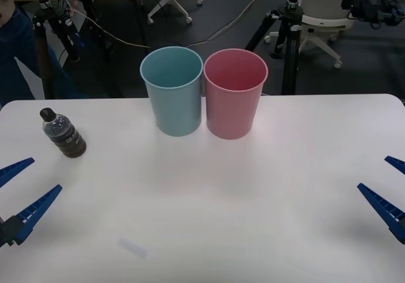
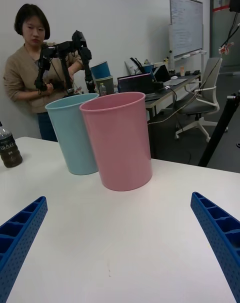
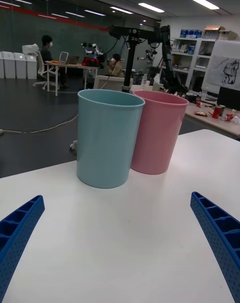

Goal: Grasp the object on the table and drop it into the matching bin: aluminum can to the light blue bin, PET bottle to the pink bin.

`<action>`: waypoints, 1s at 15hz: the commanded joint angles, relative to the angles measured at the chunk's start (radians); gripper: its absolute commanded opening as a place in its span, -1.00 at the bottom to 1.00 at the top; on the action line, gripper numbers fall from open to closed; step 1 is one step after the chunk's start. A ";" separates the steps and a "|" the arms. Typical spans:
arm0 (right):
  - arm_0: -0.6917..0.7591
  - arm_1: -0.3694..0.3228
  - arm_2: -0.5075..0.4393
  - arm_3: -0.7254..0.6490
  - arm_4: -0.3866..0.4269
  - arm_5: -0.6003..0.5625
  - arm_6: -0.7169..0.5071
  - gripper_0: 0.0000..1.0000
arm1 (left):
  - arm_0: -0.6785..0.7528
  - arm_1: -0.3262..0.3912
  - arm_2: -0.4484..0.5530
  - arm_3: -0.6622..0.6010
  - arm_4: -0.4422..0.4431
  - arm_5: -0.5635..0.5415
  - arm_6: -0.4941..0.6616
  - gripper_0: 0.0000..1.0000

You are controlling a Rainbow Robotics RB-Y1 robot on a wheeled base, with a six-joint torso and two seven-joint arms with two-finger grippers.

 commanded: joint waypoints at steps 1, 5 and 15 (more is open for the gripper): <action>0.000 0.000 0.000 0.000 0.000 0.000 0.000 1.00 | 0.011 -0.010 0.001 -0.016 -0.002 -0.001 -0.002 1.00; 0.000 0.000 0.000 0.000 0.000 0.000 0.000 1.00 | 0.054 -0.012 0.010 -0.045 0.010 0.011 -0.009 1.00; 0.000 0.000 0.000 0.000 0.000 0.000 0.000 1.00 | 0.166 -0.019 -0.017 -0.029 0.064 0.219 -0.091 1.00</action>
